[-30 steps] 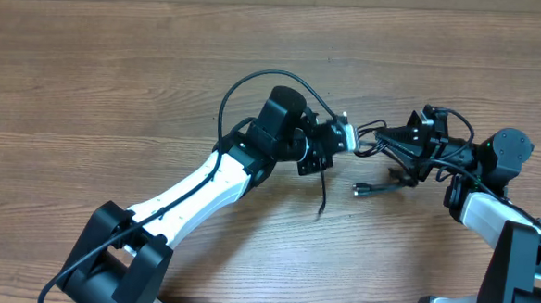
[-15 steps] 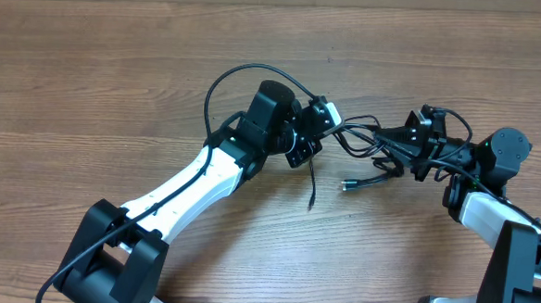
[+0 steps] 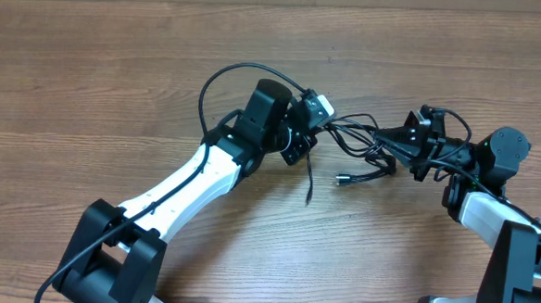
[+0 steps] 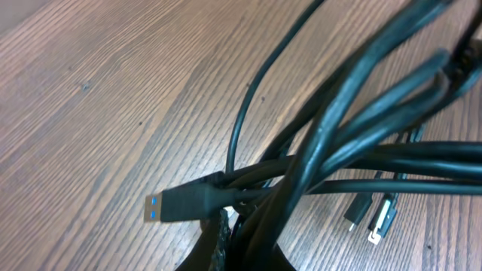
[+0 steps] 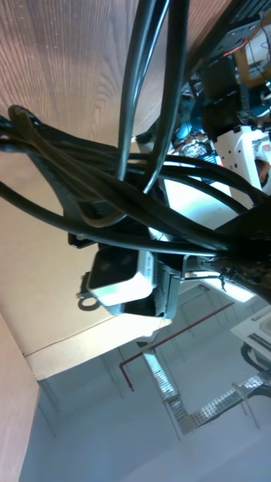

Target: Untangle cables

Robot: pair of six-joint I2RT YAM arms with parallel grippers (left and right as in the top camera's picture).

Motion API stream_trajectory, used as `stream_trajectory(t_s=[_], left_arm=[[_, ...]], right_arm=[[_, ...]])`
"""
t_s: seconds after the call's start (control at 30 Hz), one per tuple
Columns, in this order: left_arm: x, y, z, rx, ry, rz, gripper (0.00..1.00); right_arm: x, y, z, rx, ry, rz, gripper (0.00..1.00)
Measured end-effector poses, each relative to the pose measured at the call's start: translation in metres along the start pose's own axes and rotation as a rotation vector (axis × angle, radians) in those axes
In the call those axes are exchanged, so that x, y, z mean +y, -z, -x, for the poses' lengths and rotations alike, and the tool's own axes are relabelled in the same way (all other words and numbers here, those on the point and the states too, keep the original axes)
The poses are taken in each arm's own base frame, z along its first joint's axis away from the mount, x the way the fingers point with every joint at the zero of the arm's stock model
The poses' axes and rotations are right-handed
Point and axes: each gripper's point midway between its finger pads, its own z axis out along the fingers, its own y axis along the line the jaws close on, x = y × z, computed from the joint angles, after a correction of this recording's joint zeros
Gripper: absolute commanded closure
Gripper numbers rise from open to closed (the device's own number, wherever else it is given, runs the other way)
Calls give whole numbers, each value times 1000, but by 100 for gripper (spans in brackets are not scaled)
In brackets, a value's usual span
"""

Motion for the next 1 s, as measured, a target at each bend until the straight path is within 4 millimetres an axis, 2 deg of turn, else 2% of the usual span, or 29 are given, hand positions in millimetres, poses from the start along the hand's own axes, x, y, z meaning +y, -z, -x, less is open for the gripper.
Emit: stream_trajectory(t_s=[0.4, 0.6, 0.83, 0.93, 1.0], left_arm=[[2, 1, -3, 10, 198, -7, 96], [2, 4, 0, -13, 232, -47, 96], [10, 9, -4, -2, 261, -38, 96], [7, 17, -1, -6, 260, -40, 96], [6, 26, 8, -30, 250, -36, 96]], right_arm=[[0, 0, 0, 0, 2, 0, 95], [1, 1, 0, -3, 18, 2, 92], [3, 10, 5, -33, 59, 13, 91], [4, 13, 8, -48, 92, 19, 87], [4, 14, 8, -53, 112, 20, 79]])
